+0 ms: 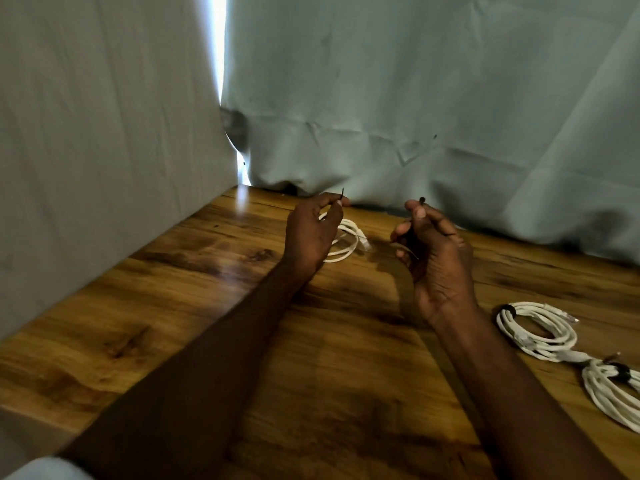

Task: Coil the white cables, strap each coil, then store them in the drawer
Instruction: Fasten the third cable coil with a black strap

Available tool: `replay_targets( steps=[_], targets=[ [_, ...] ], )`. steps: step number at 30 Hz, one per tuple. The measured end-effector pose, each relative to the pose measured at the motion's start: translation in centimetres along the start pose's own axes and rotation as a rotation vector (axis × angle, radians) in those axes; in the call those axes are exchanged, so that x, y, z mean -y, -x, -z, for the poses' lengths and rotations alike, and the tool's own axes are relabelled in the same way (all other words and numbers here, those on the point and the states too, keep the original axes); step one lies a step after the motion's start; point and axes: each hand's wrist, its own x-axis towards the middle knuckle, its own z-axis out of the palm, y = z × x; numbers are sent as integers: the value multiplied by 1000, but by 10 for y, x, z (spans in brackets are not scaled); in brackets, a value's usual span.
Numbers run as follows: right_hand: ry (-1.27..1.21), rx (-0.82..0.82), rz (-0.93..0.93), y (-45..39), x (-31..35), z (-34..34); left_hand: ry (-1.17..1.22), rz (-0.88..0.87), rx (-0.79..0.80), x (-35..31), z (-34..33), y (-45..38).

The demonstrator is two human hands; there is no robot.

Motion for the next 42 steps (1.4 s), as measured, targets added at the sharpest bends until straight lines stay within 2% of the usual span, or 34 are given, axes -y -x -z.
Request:
replay_targets(
  steps=[5, 9, 14, 25, 42],
  targets=[
    [59, 17, -22, 1, -5, -6, -143, -175, 147, -9, -6, 6],
    [193, -55, 11, -3, -11, -1, -246, -333, 228, -21, -10, 14],
    [272, -143, 66, -6, -9, 2, -273, -339, 356, -30, -10, 19],
    [231, -81, 114, -4, -13, -5, -320, -378, 331, -32, -13, 21],
    [246, -113, 169, -2, -13, -6, -261, -348, 309, -26, -21, 21]
  ],
)
